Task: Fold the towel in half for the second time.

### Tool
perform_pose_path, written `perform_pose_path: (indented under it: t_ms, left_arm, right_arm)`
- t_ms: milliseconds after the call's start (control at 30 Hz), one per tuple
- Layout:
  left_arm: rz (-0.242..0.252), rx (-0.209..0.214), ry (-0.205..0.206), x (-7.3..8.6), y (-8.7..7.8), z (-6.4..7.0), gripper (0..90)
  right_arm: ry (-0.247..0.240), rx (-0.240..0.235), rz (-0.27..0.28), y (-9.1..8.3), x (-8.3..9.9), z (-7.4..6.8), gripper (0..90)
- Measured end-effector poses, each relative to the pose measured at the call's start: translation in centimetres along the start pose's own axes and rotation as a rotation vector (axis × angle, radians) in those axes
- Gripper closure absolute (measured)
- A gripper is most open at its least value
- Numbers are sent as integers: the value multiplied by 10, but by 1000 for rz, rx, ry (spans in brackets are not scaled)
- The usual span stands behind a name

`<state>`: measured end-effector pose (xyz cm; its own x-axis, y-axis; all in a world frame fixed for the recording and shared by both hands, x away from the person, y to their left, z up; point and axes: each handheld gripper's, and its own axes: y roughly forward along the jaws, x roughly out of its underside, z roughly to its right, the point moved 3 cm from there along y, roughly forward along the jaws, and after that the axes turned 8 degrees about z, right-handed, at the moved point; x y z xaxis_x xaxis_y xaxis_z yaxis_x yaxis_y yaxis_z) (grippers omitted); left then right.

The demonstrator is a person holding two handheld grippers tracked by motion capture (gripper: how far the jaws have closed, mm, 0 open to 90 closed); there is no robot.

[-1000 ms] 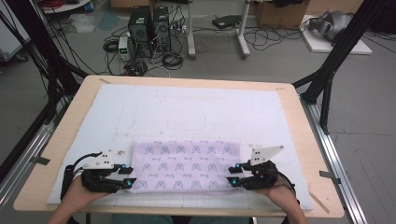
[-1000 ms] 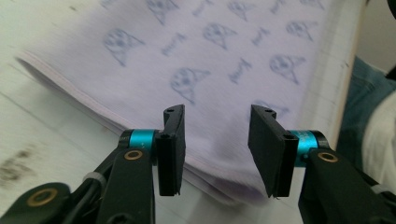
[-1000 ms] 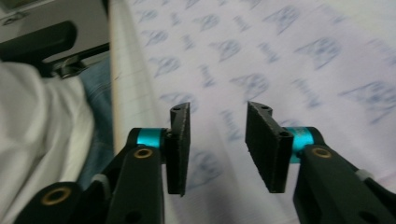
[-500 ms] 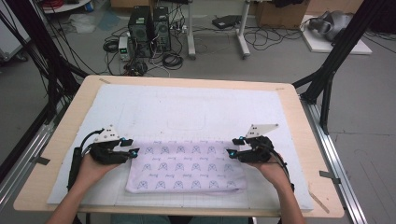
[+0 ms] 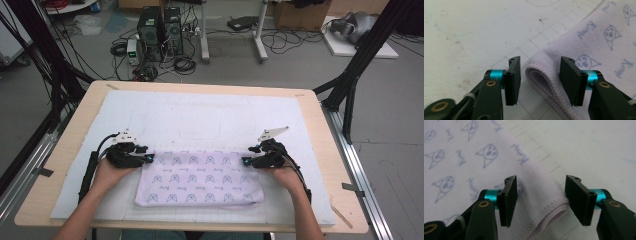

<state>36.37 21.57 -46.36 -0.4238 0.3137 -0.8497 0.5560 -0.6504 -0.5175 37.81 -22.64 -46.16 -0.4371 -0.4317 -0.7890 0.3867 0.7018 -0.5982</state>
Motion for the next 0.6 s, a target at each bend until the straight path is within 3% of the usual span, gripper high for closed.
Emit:
perform_pose_path:
  t_ms: [167,367,500,600]
  left_arm:
    - [-2,-5,8,0,0,2,655]
    - [2,-21,27,-2,0,5,751]
    - [-2,-27,38,-5,0,5,797]
    - [13,-34,39,-9,-1,4,807]
  right_arm:
    - [32,-25,5,0,2,-3,589]
    - [-11,-5,2,-1,-1,-10,752]
    - [-39,7,9,-4,-3,-14,778]
    - [-48,-1,43,-9,-7,-15,790]
